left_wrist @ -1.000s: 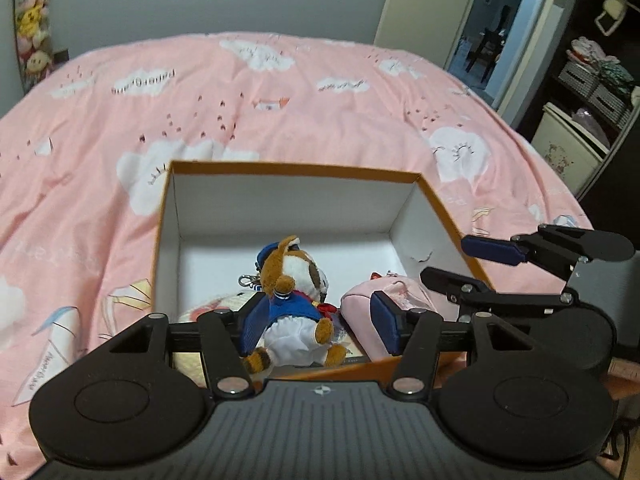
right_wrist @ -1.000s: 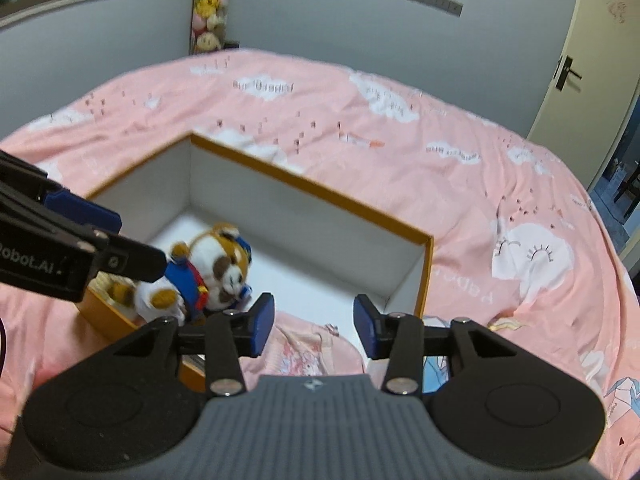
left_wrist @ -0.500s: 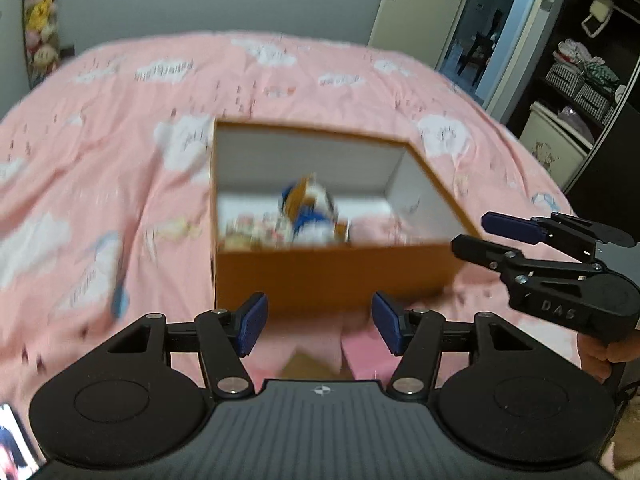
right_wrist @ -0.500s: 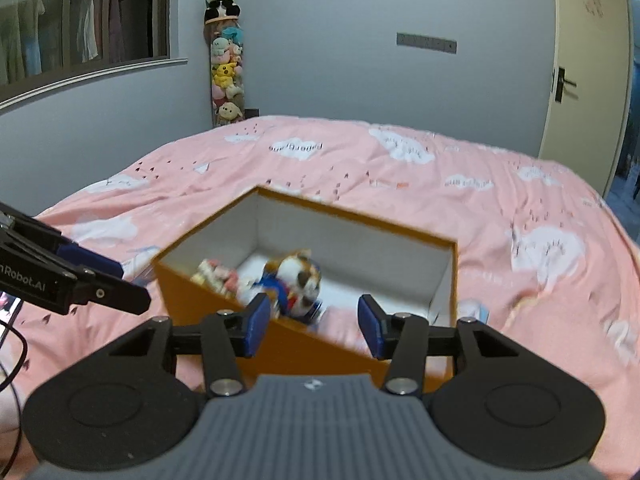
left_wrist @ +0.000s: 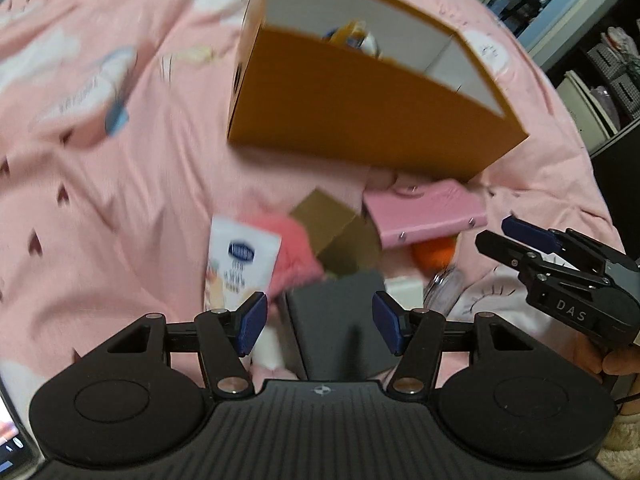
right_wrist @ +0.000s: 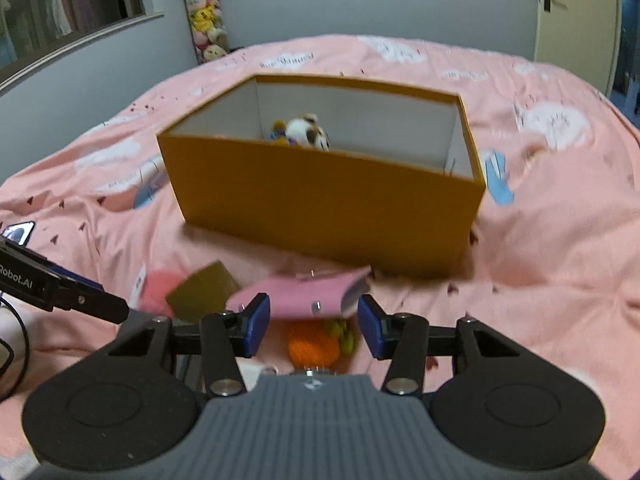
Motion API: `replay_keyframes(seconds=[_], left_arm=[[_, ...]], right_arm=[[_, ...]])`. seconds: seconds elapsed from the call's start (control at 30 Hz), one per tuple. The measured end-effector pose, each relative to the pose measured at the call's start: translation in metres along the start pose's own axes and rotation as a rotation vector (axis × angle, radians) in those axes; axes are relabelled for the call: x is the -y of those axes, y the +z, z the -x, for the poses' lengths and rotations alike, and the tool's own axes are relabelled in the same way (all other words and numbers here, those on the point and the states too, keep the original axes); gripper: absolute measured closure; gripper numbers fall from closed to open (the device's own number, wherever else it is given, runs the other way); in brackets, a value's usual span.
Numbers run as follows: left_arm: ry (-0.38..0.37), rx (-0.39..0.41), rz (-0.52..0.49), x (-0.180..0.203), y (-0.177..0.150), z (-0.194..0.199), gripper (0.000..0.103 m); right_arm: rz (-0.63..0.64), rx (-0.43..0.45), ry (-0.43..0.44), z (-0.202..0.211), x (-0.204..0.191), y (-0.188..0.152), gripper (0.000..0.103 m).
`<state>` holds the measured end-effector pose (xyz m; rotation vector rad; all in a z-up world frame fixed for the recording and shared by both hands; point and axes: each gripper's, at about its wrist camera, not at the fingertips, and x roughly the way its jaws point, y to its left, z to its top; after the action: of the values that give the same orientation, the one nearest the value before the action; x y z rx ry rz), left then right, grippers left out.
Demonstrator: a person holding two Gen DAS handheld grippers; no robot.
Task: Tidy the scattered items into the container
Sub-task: 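Move both tools back to the remaining items and grasp the dark grey case with the left tool, then lift the grey case with the left tool while the right tool grasps the pink wallet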
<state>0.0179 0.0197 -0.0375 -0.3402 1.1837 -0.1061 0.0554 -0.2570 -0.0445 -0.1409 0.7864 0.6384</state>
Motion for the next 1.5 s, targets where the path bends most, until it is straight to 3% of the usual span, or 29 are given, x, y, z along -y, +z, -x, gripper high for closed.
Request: replay_keyframes(seconds=[0.27, 0.57, 0.83, 0.93, 1.0, 1.3, 1.5], left_arm=[[-0.050, -0.074, 0.103, -0.019, -0.011, -0.026, 0.032], [-0.203, -0.099, 0.223, -0.037, -0.015, -0.050, 0.021], [-0.236, -0.114, 0.213, -0.029, -0.013, -0.063, 0.019], [-0.224, -0.109, 0.191, -0.025, -0.013, -0.062, 0.022], [-0.215, -0.092, 0.169, -0.022, -0.013, -0.057, 0.031], [-0.196, -0.016, 0.072, -0.002, -0.011, -0.033, 0.057], [-0.177, 0.067, 0.016, 0.012, -0.008, -0.018, 0.063]], right_arm=[[0.018, -0.007, 0.012, -0.002, -0.005, -0.006, 0.051], [0.018, -0.020, 0.022, -0.006, -0.006, -0.008, 0.051], [0.011, -0.034, 0.024, -0.009, -0.005, -0.009, 0.051], [0.004, -0.037, 0.025, -0.010, -0.003, -0.009, 0.051], [-0.007, -0.039, 0.024, -0.011, -0.001, -0.009, 0.051], [-0.153, -0.056, 0.074, -0.013, 0.022, -0.001, 0.051], [-0.304, -0.077, 0.141, -0.024, 0.042, 0.011, 0.052]])
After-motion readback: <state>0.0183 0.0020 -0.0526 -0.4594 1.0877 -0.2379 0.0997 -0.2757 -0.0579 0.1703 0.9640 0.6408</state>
